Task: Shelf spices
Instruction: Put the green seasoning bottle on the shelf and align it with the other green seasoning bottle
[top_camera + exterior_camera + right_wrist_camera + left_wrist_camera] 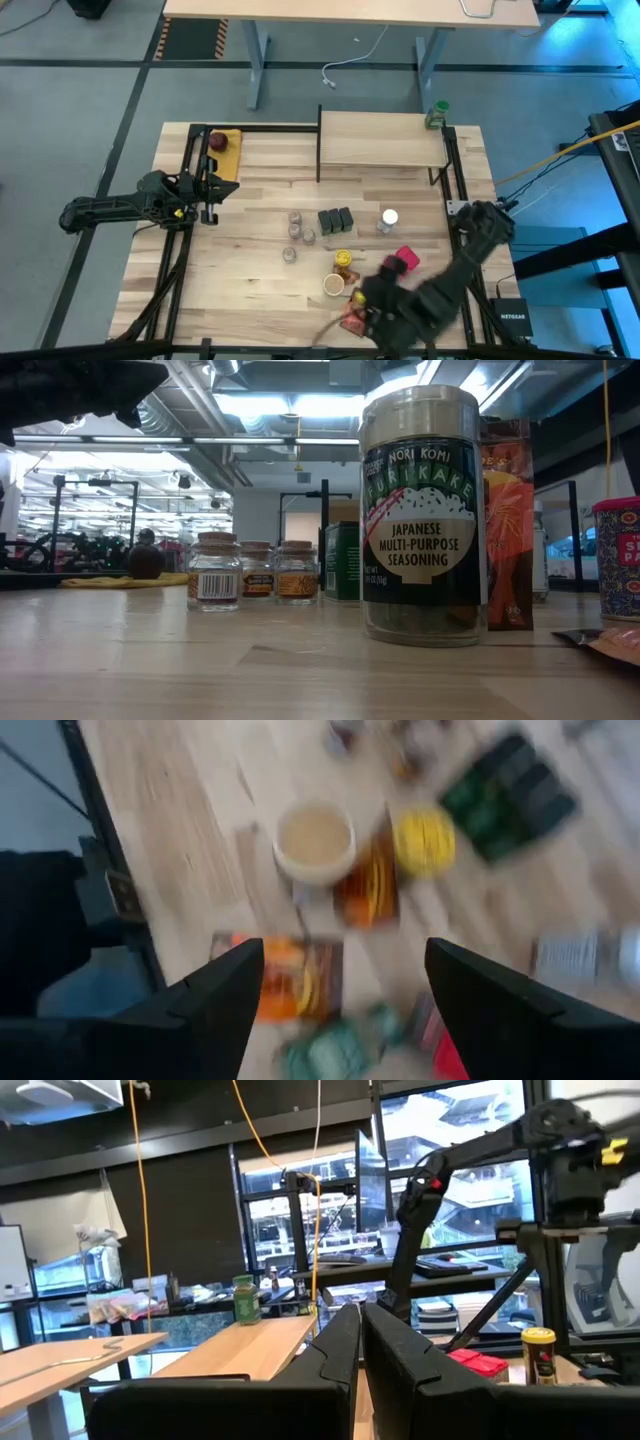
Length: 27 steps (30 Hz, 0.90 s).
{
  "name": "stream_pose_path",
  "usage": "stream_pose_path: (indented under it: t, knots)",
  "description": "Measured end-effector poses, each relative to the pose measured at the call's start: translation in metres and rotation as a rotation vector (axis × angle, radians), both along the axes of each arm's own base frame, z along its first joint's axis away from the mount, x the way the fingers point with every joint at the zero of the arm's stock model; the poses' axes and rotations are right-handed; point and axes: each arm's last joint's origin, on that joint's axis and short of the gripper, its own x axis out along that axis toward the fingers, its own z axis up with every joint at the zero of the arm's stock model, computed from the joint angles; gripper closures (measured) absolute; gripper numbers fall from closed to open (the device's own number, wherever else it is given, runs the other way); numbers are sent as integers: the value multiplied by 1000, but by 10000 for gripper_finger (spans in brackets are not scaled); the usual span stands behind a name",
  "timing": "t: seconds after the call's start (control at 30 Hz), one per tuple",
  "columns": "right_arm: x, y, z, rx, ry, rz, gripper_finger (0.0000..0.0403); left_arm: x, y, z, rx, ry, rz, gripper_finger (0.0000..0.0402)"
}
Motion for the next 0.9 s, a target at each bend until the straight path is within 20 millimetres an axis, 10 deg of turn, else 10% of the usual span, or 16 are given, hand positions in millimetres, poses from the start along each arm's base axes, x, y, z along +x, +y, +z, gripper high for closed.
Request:
stream_pose_path:
  t: [0.2,0.9]
  knots:
    - [-21,22,-19,67,-23,-116,118,0,0,0,-6,-4,-2,391]
    - [-1,-14,-101,169,320,-339,118,0,0,0,-72,-12,-23,391]
